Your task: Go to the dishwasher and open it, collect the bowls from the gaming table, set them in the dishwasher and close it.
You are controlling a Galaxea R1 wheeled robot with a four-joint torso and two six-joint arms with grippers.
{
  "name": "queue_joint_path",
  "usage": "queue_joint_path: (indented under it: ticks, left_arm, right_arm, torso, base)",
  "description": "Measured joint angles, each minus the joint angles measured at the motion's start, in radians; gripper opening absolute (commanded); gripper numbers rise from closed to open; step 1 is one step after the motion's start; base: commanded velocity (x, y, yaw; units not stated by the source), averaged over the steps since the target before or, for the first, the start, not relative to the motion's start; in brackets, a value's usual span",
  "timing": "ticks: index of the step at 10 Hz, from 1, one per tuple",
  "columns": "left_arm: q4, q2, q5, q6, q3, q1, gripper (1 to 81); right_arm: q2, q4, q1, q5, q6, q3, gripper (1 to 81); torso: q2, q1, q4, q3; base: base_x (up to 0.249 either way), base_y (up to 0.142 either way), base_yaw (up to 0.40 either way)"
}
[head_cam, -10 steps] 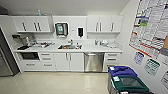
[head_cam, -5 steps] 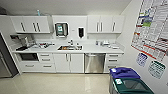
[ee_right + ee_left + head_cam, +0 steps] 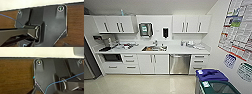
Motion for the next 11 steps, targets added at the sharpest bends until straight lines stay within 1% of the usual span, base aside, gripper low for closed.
queue_joint_path:
  ticks: [3,9,11]
  left_arm:
    - [0.0,0.001,0.0,0.0,0.0,0.0,81.1]
    - [0.0,0.005,-0.003,0.0,0.001,-0.003,81.1]
    - [0.0,0.0,0.003,0.0,0.0,0.016,81.1]
  right_arm:
    - [0.0,0.0,0.0,0.0,0.0,0.0,81.1]
    - [0.004,0.0,0.006,0.0,0.0,0.001,81.1]
    - [0.006,0.0,-0.01,-0.002,0.0,0.003,81.1]
  torso:
    - [0.0,0.0,0.0,0.0]
    - [0.0,0.001,0.0,0.0]
    - [-0.001,-0.003,0.0,0.0]
  base:
    - [0.135,0.063,0.0]
    - [0.147,0.0,0.0]
    - [0.149,0.0,0.0]
